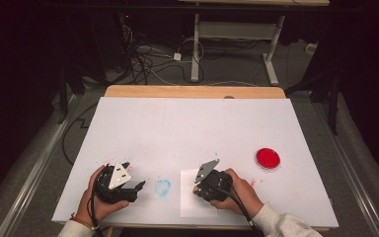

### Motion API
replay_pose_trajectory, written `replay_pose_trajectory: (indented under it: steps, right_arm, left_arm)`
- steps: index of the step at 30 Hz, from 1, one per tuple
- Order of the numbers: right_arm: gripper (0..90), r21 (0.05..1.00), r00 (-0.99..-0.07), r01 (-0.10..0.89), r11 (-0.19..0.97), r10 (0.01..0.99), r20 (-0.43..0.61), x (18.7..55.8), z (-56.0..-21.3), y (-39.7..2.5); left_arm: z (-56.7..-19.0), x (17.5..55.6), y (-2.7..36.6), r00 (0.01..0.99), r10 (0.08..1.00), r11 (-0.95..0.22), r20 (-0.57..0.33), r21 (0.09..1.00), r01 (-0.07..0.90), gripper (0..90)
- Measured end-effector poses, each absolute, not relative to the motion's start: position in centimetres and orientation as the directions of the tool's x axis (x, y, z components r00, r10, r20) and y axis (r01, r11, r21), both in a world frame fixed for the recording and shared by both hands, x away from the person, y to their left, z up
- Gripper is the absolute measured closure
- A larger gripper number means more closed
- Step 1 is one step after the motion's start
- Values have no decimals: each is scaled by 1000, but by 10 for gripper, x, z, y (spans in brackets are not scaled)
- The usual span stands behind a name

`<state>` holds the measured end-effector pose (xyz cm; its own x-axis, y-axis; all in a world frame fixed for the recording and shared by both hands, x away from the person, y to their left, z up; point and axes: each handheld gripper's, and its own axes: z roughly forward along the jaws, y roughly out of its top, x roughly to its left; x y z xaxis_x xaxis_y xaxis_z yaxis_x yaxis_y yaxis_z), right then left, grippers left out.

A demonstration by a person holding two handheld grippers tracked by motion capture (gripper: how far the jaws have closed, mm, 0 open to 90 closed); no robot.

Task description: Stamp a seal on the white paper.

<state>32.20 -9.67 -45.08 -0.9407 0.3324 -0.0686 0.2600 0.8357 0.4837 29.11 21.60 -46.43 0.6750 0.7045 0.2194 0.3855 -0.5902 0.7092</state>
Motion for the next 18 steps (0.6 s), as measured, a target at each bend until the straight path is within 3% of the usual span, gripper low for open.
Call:
replay_pose_trajectory:
  steps: [18]
  right_arm:
    - [766,494,-938,262,829,339,-70,321,-453,-97]
  left_arm:
    - [-465,292,214,681,699,-596,218,704,387,205]
